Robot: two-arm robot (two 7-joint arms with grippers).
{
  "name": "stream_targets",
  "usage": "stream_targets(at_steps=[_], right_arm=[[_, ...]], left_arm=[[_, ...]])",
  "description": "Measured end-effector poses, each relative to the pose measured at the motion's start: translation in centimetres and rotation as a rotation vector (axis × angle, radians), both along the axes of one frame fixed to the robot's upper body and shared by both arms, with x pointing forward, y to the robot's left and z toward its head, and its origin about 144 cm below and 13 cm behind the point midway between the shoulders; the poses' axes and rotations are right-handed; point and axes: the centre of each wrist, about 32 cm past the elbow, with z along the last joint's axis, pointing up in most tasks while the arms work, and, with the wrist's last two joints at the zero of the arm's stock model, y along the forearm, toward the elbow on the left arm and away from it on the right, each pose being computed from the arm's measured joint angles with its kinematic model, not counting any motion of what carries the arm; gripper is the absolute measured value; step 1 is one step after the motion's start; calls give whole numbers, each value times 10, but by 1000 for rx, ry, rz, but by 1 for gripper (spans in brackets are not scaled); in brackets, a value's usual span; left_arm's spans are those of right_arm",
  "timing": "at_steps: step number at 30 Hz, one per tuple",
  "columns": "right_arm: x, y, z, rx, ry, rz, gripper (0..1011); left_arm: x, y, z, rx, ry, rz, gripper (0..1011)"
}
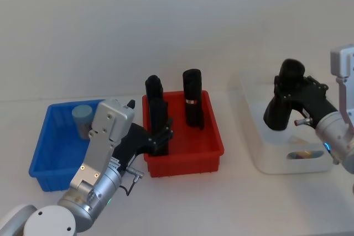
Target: Pick the cotton swabs from the blue box and place them into the white box.
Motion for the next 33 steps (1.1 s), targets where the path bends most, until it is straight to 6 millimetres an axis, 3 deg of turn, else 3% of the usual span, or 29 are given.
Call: stream_targets(at_steps=[6, 13, 19, 33], right_arm=[[-3, -2, -1, -4, 19, -11, 587], [-5, -4, -2, -9, 27, -17, 844], [-7, -5, -2, -13, 30, -21, 989], [-8, -6, -2, -17, 34, -24, 1001]], left_arm=[[0, 0, 0, 0, 0, 0, 1004], [0, 0, 0, 0, 0, 0, 1004], [0, 0, 0, 0, 0, 0, 1004], [0, 0, 0, 0, 0, 0, 1004]])
